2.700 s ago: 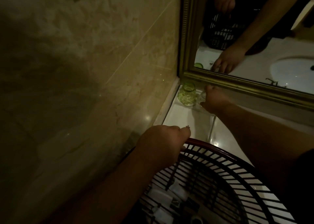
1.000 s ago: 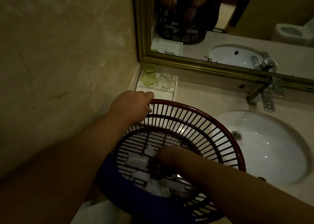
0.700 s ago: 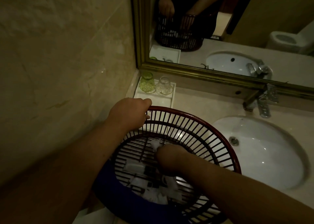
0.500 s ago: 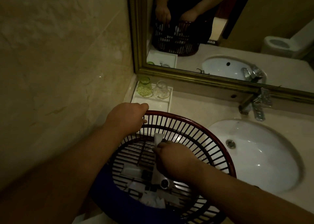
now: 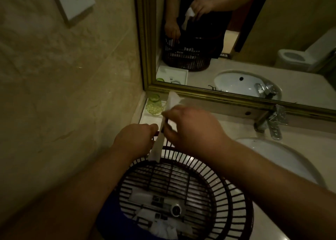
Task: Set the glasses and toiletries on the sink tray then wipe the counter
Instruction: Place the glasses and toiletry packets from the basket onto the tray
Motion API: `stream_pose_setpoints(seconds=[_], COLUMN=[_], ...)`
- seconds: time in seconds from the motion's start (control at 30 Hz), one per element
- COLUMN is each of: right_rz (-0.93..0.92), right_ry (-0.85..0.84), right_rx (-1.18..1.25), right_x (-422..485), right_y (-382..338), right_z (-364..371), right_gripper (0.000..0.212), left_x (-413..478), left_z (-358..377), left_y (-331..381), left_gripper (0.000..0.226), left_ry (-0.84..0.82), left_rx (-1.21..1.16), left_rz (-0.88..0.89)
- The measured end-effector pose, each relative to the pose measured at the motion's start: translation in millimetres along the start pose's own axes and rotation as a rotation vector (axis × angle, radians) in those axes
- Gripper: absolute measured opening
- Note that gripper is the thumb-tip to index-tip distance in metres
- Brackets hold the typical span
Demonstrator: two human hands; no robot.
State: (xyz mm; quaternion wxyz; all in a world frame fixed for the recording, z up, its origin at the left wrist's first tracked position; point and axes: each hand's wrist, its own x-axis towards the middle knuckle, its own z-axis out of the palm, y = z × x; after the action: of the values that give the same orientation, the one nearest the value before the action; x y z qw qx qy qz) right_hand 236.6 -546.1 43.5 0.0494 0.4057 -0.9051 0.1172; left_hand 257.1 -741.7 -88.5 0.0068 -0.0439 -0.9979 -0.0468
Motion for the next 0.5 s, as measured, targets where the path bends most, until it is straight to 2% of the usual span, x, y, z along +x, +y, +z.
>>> stream_pose_setpoints(seconds=[0.13, 0.23, 0.37, 0.5], right_rz=[0.045, 0.095, 0.134, 0.088], right_ry=[0.089, 0.068, -0.121, -0.362], right_rx=[0.03, 0.077, 0.104, 0.085], right_x=[51, 94, 142, 169], right_y=[18, 33, 50, 60], right_z=[-14, -6, 40, 113], right_gripper=[0.022, 0.023, 0.022, 0.018], left_x=[0, 3, 2, 1], left_z=[-3, 3, 3, 5], left_y=[-2, 1, 0, 1], left_gripper=[0.014, 0.028, 0.025, 0.027], left_ry=[-0.062, -0.052, 0.017, 0.035], left_rx=[-0.125, 0.048, 0.008, 0.0], left_rz=[-0.169, -0.031, -0.003, 0.009])
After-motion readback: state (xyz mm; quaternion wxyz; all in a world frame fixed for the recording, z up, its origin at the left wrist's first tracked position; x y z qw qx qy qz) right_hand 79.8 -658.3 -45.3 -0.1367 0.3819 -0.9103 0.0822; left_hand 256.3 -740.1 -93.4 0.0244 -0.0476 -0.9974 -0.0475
